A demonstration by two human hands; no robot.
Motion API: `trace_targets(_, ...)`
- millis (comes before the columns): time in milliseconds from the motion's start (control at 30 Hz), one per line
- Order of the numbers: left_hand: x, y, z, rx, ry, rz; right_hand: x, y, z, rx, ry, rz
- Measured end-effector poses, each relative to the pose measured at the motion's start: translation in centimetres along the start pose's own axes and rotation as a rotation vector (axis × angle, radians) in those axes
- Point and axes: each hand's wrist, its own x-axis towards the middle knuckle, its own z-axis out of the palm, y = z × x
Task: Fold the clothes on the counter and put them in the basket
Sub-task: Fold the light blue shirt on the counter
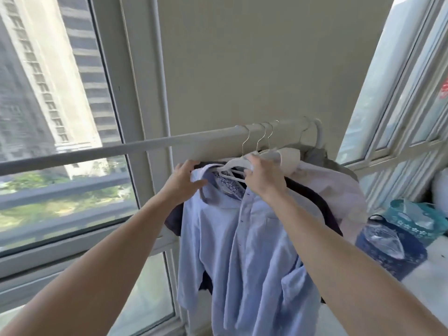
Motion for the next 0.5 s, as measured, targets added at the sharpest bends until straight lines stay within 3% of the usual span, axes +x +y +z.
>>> trace_targets(233, -0.7, 1.5, -0.2, 0.119, 0.121, -0.060, 1.6, 0.7, -1.0, 0.241, -0.056, -0.155)
trace_targets(400, -5.3, 1.1, -4.5, 0.228, 0.303, -0.005, 0.1, -4.9, -2.9, 0.382, -0.128, -0.355)
trace_targets(500, -10.5, -0.4, -9.1, 0.236, 0.295, -0.088, -2.1, -9.8, -3.0, 0.385, -0.167, -0.437)
